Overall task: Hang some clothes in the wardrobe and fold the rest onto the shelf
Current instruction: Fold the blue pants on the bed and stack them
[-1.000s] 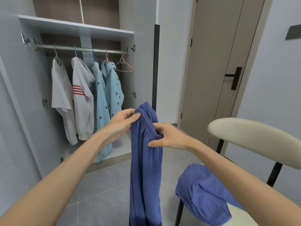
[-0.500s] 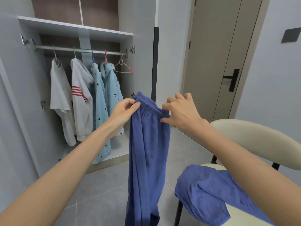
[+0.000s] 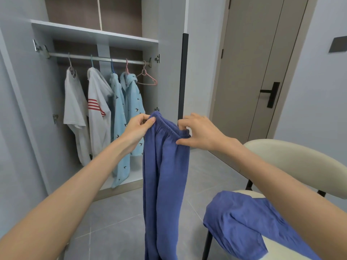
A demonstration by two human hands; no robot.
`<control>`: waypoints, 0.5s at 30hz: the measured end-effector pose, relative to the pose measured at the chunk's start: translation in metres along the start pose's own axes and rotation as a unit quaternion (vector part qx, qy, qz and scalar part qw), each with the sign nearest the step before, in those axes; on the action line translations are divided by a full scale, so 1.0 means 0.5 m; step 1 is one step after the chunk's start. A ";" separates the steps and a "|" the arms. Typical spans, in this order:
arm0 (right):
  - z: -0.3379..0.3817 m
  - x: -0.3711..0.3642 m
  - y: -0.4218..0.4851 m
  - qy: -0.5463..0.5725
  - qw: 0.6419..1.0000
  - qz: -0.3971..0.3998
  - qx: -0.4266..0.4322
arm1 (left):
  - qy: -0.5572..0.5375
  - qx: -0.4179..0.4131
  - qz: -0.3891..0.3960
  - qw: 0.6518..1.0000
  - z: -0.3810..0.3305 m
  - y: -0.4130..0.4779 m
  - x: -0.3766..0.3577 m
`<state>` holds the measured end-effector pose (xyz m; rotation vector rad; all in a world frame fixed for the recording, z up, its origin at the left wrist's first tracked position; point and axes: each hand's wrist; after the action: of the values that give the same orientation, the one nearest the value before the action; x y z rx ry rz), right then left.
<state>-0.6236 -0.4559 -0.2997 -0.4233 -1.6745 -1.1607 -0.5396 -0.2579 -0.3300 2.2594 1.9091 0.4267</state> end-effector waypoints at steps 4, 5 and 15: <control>-0.002 0.007 0.003 -0.100 0.994 -0.021 0.026 | -0.013 0.009 0.008 1.000 0.003 -0.004 0.011; -0.003 0.006 0.004 -0.086 0.996 -0.028 0.027 | -0.017 0.008 0.010 1.000 0.001 -0.006 0.014; -0.016 -0.003 0.038 -0.208 0.977 0.030 0.018 | -0.023 -0.001 -0.022 1.000 -0.011 -0.012 0.041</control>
<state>-0.6052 -0.4532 -0.2915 -0.7281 -2.0218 -1.0431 -0.5438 -0.2373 -0.3244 2.2022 1.9298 0.3689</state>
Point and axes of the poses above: each hand's wrist, its own y-axis towards the middle knuckle, its own x-axis out of the back of the hand, z = x × y, and after that the axes turned 7 degrees about x, right-handed
